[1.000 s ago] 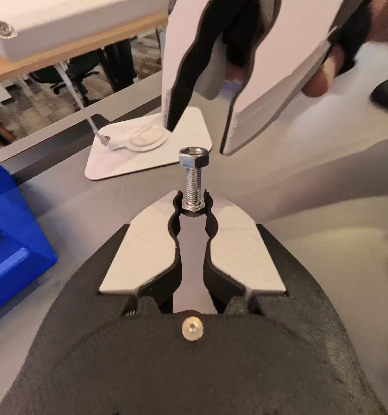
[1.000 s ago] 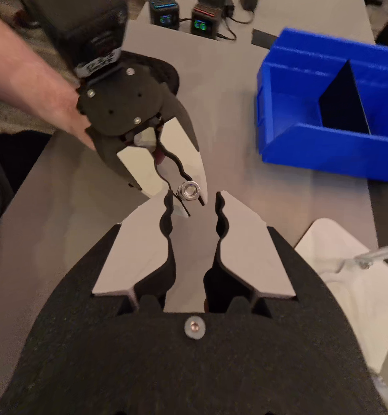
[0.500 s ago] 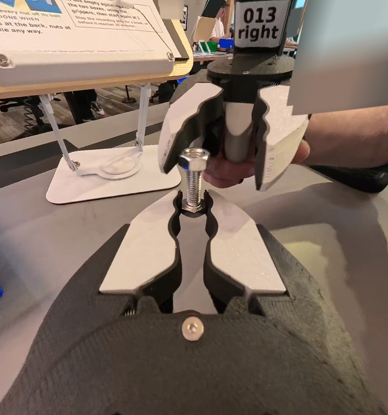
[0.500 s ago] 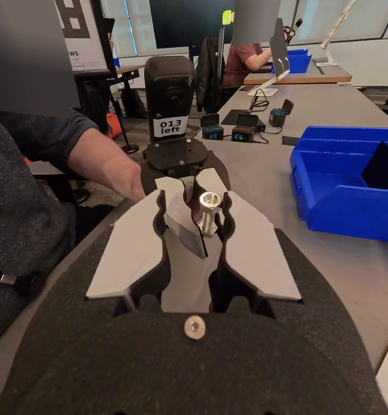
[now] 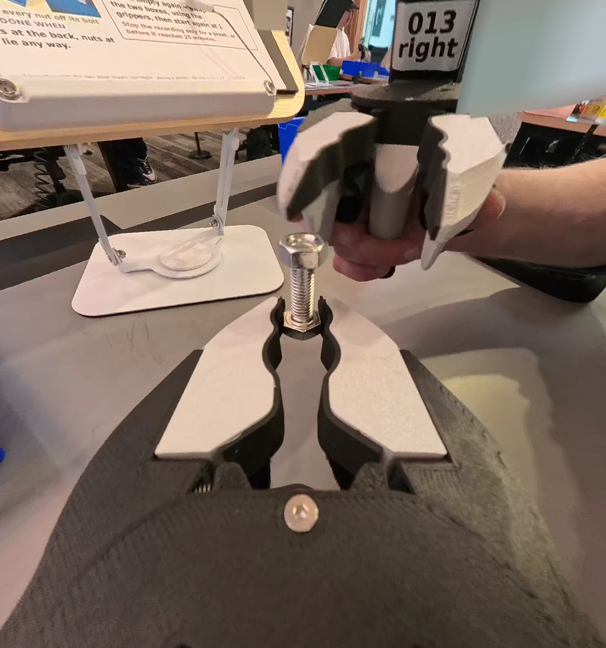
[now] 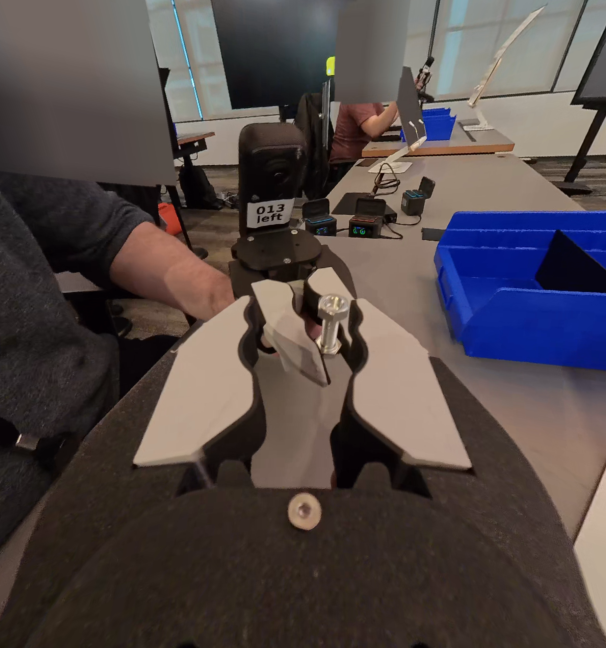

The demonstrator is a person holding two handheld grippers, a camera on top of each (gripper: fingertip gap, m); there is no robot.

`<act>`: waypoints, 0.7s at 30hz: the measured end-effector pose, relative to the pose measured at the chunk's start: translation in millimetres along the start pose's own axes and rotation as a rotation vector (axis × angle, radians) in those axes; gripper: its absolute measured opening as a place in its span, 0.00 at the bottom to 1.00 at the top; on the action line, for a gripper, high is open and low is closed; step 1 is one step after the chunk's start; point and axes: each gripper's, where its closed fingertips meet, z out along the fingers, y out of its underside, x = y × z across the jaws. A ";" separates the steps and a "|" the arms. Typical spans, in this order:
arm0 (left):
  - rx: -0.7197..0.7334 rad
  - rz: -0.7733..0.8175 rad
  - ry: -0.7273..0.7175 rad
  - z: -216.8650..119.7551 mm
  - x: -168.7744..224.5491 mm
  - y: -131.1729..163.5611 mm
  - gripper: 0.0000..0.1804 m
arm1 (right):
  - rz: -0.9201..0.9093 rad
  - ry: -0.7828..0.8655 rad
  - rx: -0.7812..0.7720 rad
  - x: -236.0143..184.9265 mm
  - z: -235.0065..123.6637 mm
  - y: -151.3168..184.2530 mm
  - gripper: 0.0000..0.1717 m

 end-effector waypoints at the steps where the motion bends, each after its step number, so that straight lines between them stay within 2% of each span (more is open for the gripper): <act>1: -0.003 0.004 0.000 0.7 0.9 0.5 0.10 | 0.000 0.009 -0.006 1.9 3.4 0.9 0.32; 2: -0.002 0.002 0.005 1.2 2.1 0.3 0.10 | 0.005 0.008 -0.020 2.8 8.0 3.3 0.34; 5: -0.005 -0.001 0.006 1.2 3.3 0.2 0.10 | 0.020 -0.042 -0.025 -2.3 18.5 6.4 0.34; 9: 0.009 -0.024 0.006 -1.4 -0.1 -1.8 0.10 | 0.024 -0.039 -0.016 -4.5 15.3 7.2 0.35; 11: 0.011 -0.030 -0.003 -1.9 -3.1 -1.7 0.10 | 0.026 -0.031 -0.009 -5.1 7.9 7.6 0.33; 14: 0.013 -0.054 -0.004 -3.1 -7.0 -0.7 0.10 | 0.015 -0.073 0.037 -13.2 -3.1 4.9 0.21; 15: 0.007 -0.046 -0.007 -3.1 -7.1 0.2 0.10 | 0.024 -0.048 0.051 -9.5 -4.3 3.9 0.22; 18: 0.001 -0.038 0.012 -0.7 -1.7 0.0 0.10 | 0.052 -0.014 0.032 -0.3 3.8 7.4 0.39; 20: -0.003 -0.036 0.023 1.1 2.4 0.0 0.10 | 0.057 -0.042 0.033 -2.1 13.2 8.6 0.42; 21: -0.004 -0.032 0.023 1.7 3.5 -0.2 0.10 | 0.053 -0.063 0.034 -4.8 17.7 9.2 0.40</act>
